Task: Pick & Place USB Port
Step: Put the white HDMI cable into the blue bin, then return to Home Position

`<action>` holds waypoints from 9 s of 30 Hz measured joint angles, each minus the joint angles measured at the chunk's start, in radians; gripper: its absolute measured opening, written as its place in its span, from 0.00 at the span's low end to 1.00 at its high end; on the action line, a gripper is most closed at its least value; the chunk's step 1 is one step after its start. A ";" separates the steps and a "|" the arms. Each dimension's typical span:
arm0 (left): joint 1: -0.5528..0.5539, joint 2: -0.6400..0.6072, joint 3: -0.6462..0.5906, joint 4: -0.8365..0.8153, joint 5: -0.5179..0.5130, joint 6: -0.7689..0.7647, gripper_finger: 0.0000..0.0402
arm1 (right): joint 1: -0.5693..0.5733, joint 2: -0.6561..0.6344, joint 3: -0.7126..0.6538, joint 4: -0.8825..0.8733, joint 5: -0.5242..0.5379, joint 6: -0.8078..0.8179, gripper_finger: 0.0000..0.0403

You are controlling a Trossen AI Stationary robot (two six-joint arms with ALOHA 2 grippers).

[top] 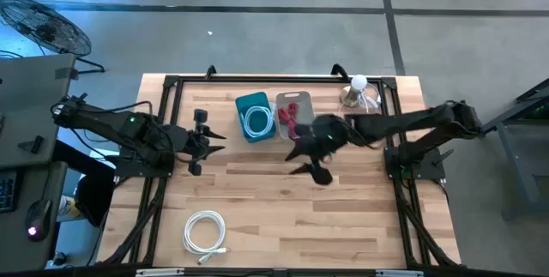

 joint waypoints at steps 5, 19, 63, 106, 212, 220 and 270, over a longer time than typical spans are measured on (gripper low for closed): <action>0.000 -0.014 0.000 -0.119 0.000 -0.088 0.30 | 0.148 -0.082 0.000 -0.034 0.206 -0.021 0.50; -0.137 0.066 -0.054 -0.339 0.413 -0.544 0.30 | 0.363 -0.112 0.000 -0.160 0.504 0.053 0.50; -0.320 0.526 -0.221 0.180 0.576 -0.802 0.54 | 0.487 -0.072 0.000 -0.145 0.578 0.082 0.50; -0.321 0.671 -0.218 0.217 0.586 -0.785 0.54 | 0.487 -0.044 0.000 -0.144 0.576 0.109 0.50; 0.985 0.373 -0.431 1.160 0.997 0.253 0.02 | 0.512 -0.189 0.000 -0.062 0.816 -0.171 0.50; 1.025 0.479 -0.432 1.327 1.049 0.280 0.02 | 0.509 -0.198 0.000 -0.097 0.804 -0.135 0.50; 1.064 0.444 -0.393 1.396 1.346 0.036 0.53 | 0.375 -0.475 0.000 -0.241 0.759 -0.226 0.50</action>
